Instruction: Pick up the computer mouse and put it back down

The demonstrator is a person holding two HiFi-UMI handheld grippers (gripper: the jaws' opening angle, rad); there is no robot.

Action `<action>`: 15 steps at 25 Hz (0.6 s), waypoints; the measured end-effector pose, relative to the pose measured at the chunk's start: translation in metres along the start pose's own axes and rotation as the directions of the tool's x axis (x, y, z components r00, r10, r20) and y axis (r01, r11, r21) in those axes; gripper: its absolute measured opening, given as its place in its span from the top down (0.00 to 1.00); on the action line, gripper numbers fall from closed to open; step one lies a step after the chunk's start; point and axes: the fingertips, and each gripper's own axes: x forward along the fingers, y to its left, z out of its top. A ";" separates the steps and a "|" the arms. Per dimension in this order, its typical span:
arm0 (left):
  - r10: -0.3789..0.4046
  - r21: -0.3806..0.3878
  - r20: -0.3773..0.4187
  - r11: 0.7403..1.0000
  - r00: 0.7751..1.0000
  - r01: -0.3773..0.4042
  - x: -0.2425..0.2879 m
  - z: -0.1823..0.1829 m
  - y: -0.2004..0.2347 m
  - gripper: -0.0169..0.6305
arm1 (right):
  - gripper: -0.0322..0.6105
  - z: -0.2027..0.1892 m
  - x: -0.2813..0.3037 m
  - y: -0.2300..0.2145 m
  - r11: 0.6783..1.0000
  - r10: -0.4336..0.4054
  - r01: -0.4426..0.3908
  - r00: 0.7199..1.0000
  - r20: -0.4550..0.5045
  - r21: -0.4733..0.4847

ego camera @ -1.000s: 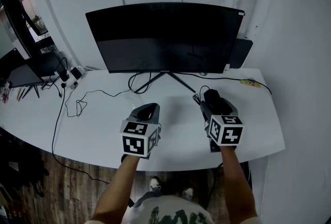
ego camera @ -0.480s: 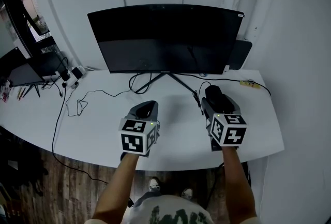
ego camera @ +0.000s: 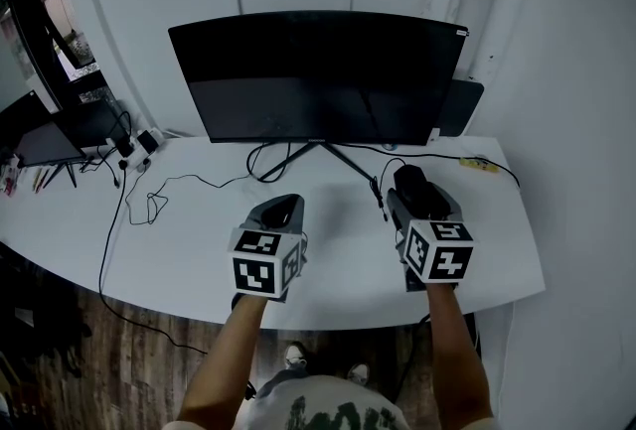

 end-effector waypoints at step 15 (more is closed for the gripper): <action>-0.049 0.013 -0.026 0.999 0.998 0.049 0.019 -0.007 -0.028 0.97 | 0.47 -0.042 0.001 -0.039 0.998 -0.069 0.070 0.995 -0.077 0.005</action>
